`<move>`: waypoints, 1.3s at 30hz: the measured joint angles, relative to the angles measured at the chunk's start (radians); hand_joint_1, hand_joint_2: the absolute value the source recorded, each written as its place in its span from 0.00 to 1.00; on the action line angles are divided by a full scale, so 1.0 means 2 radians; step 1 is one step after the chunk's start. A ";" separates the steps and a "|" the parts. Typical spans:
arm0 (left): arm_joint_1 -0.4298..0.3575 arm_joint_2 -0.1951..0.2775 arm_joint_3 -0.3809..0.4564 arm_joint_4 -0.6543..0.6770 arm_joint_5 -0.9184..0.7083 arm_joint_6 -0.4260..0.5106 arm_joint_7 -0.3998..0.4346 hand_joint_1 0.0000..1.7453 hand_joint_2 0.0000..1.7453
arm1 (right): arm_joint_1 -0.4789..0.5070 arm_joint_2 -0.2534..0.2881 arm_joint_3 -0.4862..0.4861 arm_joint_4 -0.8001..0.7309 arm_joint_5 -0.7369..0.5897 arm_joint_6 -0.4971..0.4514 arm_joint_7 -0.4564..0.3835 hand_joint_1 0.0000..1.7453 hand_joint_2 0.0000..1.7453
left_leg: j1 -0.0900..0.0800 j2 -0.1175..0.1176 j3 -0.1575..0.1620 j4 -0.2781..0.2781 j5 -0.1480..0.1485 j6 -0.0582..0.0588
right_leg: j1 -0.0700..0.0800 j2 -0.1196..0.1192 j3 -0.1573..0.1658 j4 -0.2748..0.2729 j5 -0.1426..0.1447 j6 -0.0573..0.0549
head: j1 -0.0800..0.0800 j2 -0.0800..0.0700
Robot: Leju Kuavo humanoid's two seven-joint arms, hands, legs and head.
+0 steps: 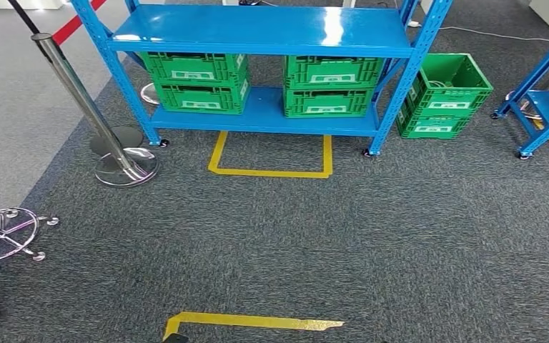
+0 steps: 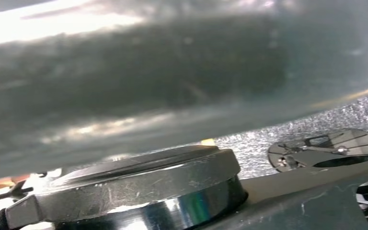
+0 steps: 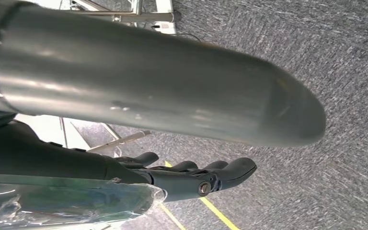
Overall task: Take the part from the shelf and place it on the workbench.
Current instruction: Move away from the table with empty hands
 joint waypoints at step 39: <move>-0.004 0.004 0.000 0.000 0.005 0.016 -0.010 0.00 0.00 | 0.004 0.000 -0.007 0.000 0.007 0.006 0.010 0.00 0.00 | 0.004 -0.028 0.021 -0.004 -0.016 -0.002 | -0.006 0.052 -0.031 0.014 0.019 0.003 | 0.005 0.000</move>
